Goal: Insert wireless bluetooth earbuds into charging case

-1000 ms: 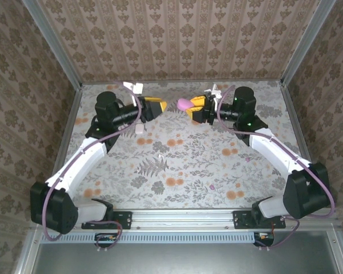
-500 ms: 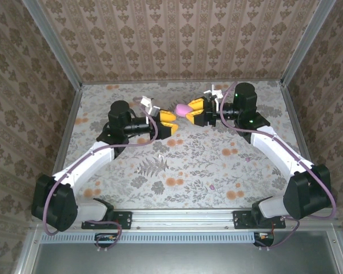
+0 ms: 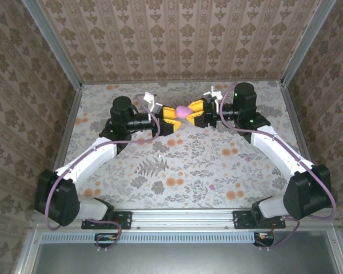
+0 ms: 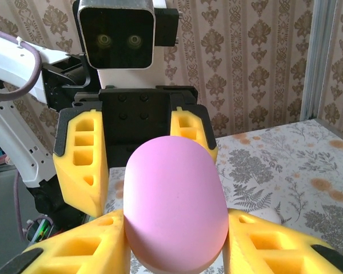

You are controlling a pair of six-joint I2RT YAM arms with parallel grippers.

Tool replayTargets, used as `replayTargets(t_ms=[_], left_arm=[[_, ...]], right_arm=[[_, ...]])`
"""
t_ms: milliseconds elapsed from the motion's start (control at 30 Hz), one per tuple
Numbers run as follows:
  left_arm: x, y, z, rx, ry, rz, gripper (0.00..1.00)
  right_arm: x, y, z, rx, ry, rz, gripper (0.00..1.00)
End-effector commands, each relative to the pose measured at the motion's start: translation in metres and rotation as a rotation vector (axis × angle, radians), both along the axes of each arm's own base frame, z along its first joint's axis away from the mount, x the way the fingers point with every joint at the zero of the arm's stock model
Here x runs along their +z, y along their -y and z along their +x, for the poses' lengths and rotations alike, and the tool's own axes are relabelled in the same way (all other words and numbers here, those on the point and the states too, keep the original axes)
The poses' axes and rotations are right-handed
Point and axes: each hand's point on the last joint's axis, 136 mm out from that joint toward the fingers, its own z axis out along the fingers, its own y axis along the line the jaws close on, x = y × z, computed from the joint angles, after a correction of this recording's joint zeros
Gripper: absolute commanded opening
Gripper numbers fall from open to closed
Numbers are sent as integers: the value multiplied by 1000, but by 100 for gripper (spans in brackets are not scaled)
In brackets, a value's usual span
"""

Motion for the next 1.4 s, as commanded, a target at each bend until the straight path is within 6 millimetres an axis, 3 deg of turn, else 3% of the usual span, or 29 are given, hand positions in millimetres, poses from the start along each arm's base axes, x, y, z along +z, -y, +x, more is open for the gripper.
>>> replayTargets(t_ms=[0,167,667,767,967,1200,1367], left_arm=[[20,5,-7,-47,80,-36,48],[21,5,-2,-14,83,-38,47],[22,5,3,21,80,-34,60],[24,5,0,-2,82,-36,59],[21,9,-6,-59,52,-22,45],[20,10,-7,-61,54,-18,44],[19,11,-9,-68,62,-14,49]], right_arm=[[18,-2,-11,47,60,14,42],[17,-2,-14,60,59,12,42],[15,-4,-23,108,56,6,42],[14,-4,-23,105,57,2,42],[19,-5,-22,104,72,7,42],[20,-5,-20,94,69,12,42],[20,-6,-17,73,70,18,42]])
